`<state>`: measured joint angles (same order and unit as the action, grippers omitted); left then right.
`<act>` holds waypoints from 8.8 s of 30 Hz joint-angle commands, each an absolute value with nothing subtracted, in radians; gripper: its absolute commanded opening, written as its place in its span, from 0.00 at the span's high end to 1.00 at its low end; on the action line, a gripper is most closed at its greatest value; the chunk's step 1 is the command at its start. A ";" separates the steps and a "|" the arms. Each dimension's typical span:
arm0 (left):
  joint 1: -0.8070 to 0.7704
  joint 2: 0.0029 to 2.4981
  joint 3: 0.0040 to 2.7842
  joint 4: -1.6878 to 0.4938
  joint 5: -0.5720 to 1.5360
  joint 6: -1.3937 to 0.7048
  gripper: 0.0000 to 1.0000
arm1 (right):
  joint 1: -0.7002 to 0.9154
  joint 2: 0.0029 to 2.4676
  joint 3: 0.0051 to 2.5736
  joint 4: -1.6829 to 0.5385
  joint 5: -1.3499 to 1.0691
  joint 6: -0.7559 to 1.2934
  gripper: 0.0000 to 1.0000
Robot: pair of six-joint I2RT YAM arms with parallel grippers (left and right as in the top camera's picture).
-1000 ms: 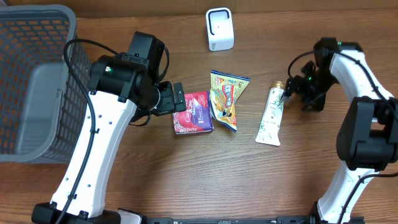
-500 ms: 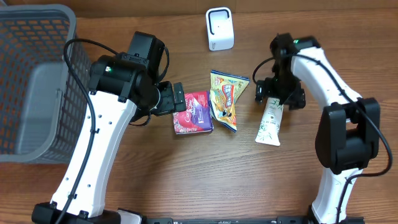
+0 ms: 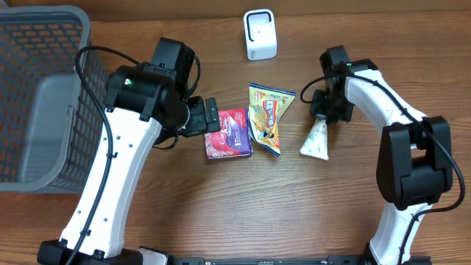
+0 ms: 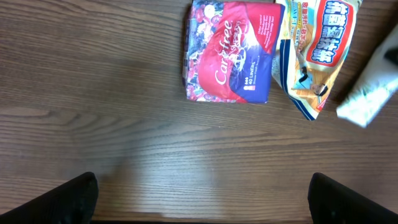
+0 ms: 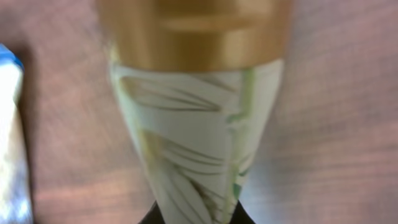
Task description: Scan the item barcode
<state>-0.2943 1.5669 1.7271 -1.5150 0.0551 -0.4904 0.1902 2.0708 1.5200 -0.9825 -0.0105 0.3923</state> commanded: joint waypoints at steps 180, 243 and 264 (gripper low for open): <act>-0.295 1.556 1.741 -1.514 0.048 -0.475 0.00 | 0.405 2.150 1.625 -1.045 -0.141 0.654 0.96; -0.295 1.556 1.741 -1.514 0.048 -0.475 0.00 | 0.443 2.136 1.519 -1.198 -0.196 0.445 0.96; -0.295 1.556 1.741 -1.514 0.048 -0.475 0.00 | 0.363 2.139 1.567 -1.143 -0.069 0.458 0.96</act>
